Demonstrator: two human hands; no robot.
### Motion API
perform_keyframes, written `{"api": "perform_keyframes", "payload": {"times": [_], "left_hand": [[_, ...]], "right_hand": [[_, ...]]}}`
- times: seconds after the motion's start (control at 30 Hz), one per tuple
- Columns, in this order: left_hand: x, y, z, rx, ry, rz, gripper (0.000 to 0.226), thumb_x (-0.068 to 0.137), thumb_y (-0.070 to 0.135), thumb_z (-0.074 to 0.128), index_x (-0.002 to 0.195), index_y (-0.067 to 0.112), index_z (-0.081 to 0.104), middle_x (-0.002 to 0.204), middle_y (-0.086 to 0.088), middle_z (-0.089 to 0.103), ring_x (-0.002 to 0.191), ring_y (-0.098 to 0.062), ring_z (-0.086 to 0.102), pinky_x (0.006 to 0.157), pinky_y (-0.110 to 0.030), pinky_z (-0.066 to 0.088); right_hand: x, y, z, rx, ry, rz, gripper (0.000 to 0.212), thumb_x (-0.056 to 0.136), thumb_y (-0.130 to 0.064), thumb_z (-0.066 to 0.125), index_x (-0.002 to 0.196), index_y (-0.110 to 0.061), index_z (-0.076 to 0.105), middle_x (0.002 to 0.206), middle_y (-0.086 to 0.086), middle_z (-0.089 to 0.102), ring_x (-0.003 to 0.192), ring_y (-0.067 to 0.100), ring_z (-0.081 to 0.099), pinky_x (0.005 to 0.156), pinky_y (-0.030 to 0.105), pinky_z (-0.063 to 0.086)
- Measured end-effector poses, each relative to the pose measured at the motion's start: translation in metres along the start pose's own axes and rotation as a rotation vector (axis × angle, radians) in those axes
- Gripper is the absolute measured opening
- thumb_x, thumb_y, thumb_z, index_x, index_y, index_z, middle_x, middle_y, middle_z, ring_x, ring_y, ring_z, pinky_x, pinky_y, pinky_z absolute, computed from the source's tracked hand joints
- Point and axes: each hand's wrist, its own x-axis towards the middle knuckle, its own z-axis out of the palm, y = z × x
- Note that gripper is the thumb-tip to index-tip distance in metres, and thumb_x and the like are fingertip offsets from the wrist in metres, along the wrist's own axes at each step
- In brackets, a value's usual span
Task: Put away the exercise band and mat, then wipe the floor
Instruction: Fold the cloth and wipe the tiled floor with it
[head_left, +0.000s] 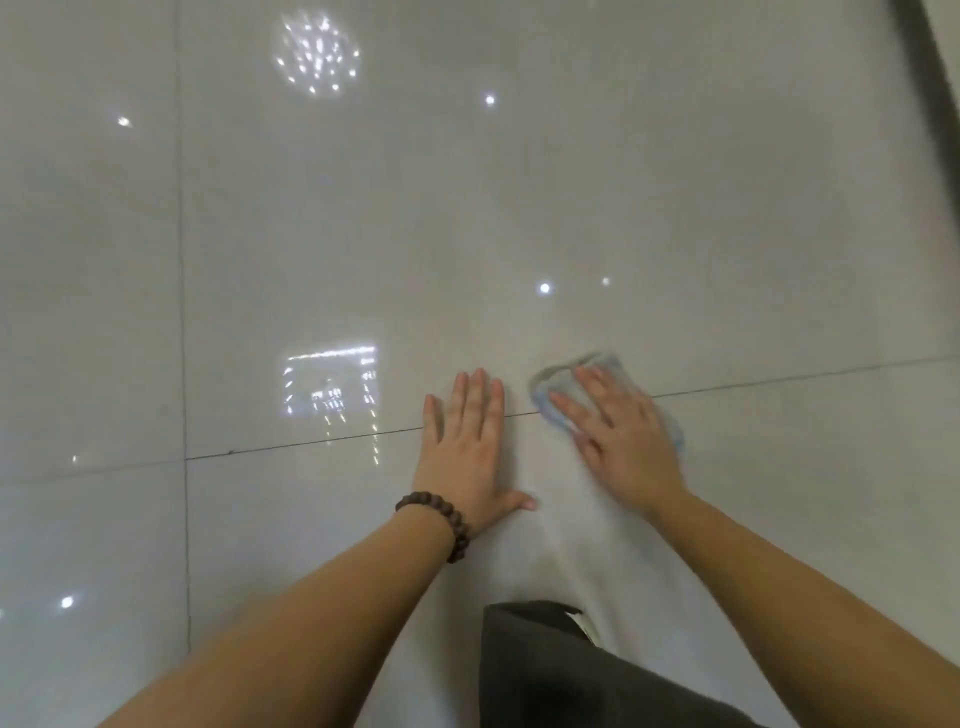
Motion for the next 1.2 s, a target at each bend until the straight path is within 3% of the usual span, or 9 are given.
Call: {"api": "perform_keyframes", "payload": {"times": [0.13, 0.2, 0.4, 0.67, 0.83, 0.9, 1.03, 1.1, 1.2], "left_hand": [[0.027, 0.037, -0.008, 0.061, 0.002, 0.095, 0.127, 0.071, 0.082, 0.048, 0.146, 0.013, -0.028, 0.154, -0.008, -0.031, 0.141, -0.027, -0.030, 0.116, -0.055, -0.009], [0.043, 0.055, -0.012, 0.093, 0.006, 0.120, 0.126, 0.072, 0.082, 0.046, 0.146, 0.013, -0.028, 0.154, -0.008, -0.032, 0.141, -0.028, -0.030, 0.116, -0.055, -0.008], [0.079, 0.101, 0.001, 0.208, -0.088, 0.174, 0.137, 0.059, 0.093, 0.042, 0.141, 0.014, -0.035, 0.150, -0.012, -0.039, 0.137, -0.032, -0.036, 0.110, -0.064, -0.008], [0.089, 0.109, 0.007, 0.255, -0.179, 0.122, 0.142, 0.052, 0.098, 0.036, 0.136, 0.016, -0.043, 0.140, -0.010, -0.052, 0.128, -0.032, -0.049, 0.105, -0.068, -0.015], [0.091, 0.111, 0.006, 0.258, -0.208, 0.101, 0.141, 0.054, 0.096, 0.039, 0.135, 0.016, -0.044, 0.136, -0.010, -0.055, 0.126, -0.033, -0.050, 0.105, -0.067, -0.016], [0.090, 0.111, 0.005, 0.262, -0.222, 0.104, 0.141, 0.054, 0.096, 0.039, 0.135, 0.016, -0.045, 0.137, -0.010, -0.055, 0.126, -0.033, -0.050, 0.105, -0.068, -0.015], [0.091, 0.109, 0.006, 0.270, -0.214, 0.115, 0.141, 0.053, 0.097, 0.037, 0.135, 0.015, -0.044, 0.137, -0.011, -0.055, 0.126, -0.034, -0.051, 0.104, -0.068, -0.015], [0.090, 0.110, 0.005, 0.270, -0.222, 0.115, 0.140, 0.054, 0.096, 0.037, 0.136, 0.015, -0.043, 0.137, -0.012, -0.055, 0.126, -0.034, -0.050, 0.104, -0.069, -0.015], [0.091, 0.110, 0.005, 0.268, -0.222, 0.113, 0.139, 0.056, 0.095, 0.038, 0.135, 0.015, -0.044, 0.137, -0.012, -0.054, 0.126, -0.034, -0.050, 0.104, -0.068, -0.015]], "right_hand": [[-0.033, 0.127, -0.030, 0.070, 0.066, 0.803, 0.057, 0.091, -0.046, 0.026, 0.144, -0.028, 0.036, 0.151, 0.015, 0.032, 0.139, 0.032, 0.029, 0.101, 0.057, 0.035], [-0.031, 0.106, -0.027, 0.062, 0.119, 0.941, 0.058, 0.090, -0.045, 0.027, 0.144, -0.027, 0.036, 0.152, 0.014, 0.031, 0.140, 0.030, 0.027, 0.104, 0.057, 0.032], [-0.068, 0.067, -0.013, 0.056, -0.015, 0.187, 0.050, 0.091, -0.035, 0.041, 0.141, -0.040, 0.036, 0.151, -0.001, 0.035, 0.141, 0.015, 0.027, 0.107, 0.040, 0.026], [-0.053, 0.193, -0.044, 0.140, 0.144, 1.414, 0.051, 0.099, -0.031, 0.035, 0.148, -0.032, 0.023, 0.158, 0.005, 0.013, 0.145, 0.022, 0.009, 0.113, 0.049, 0.017], [-0.012, 0.164, -0.024, 0.024, -0.057, 0.289, 0.047, 0.094, -0.035, 0.038, 0.141, -0.039, 0.039, 0.152, -0.001, 0.033, 0.141, 0.018, 0.027, 0.106, 0.045, 0.027], [-0.019, 0.219, -0.034, 0.040, 0.017, 0.474, 0.048, 0.094, -0.034, 0.034, 0.142, -0.036, 0.037, 0.152, 0.005, 0.033, 0.140, 0.024, 0.029, 0.107, 0.050, 0.032], [-0.005, 0.253, -0.055, 0.201, 0.141, 1.405, 0.049, 0.100, -0.034, 0.031, 0.148, -0.036, 0.022, 0.158, 0.002, 0.011, 0.145, 0.019, 0.008, 0.112, 0.048, 0.019], [0.016, 0.206, -0.048, 0.152, 0.126, 1.248, 0.051, 0.098, -0.029, 0.035, 0.147, -0.037, 0.025, 0.158, 0.001, 0.016, 0.145, 0.018, 0.012, 0.110, 0.047, 0.020], [0.000, 0.140, -0.024, 0.079, 0.082, 0.555, 0.049, 0.092, -0.029, 0.041, 0.140, -0.037, 0.040, 0.150, 0.000, 0.037, 0.139, 0.016, 0.029, 0.103, 0.043, 0.026]]}}
